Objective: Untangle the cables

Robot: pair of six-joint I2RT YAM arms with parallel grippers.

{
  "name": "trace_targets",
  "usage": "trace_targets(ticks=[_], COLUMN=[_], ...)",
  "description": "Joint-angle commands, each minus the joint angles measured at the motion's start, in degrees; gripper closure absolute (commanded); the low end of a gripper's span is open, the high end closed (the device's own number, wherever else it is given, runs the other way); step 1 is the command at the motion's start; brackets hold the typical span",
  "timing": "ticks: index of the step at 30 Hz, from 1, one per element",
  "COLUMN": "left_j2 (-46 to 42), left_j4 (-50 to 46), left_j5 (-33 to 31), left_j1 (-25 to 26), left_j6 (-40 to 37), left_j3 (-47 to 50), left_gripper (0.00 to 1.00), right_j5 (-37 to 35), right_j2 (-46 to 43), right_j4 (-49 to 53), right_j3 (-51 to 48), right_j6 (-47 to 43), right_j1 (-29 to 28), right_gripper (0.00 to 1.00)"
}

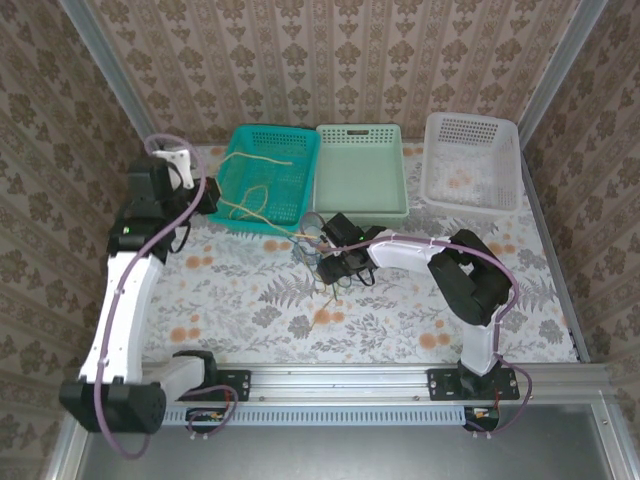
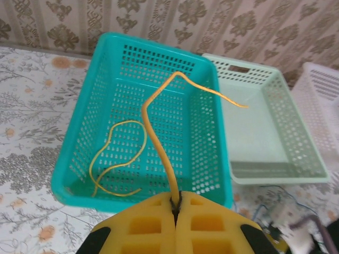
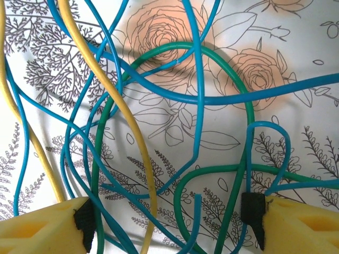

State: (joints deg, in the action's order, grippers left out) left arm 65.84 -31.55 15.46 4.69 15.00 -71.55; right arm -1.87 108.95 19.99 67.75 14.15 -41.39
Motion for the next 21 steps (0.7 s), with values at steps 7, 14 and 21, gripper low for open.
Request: trace_targets(ticks=[7, 14, 21], left_j2=[14.24, 23.38, 27.61], left_j4=[13.44, 14.00, 19.40], left_j5=[-0.16, -2.34, -1.33], left_j1=[-3.56, -5.37, -4.52], left_j6=[-11.76, -17.70, -15.95], left_j3=[-5.78, -12.43, -14.40], left_gripper=[1.00, 1.00, 1.00], right_j5=[0.83, 0.46, 0.30], right_j2=[-0.98, -0.42, 0.10], right_j4=[-0.31, -0.43, 0.64], right_j3=[-0.89, -0.68, 0.50], right_j6=[1.72, 2.24, 2.01], right_j1=[0.60, 0.69, 0.60], right_gripper=[0.20, 0.20, 0.21])
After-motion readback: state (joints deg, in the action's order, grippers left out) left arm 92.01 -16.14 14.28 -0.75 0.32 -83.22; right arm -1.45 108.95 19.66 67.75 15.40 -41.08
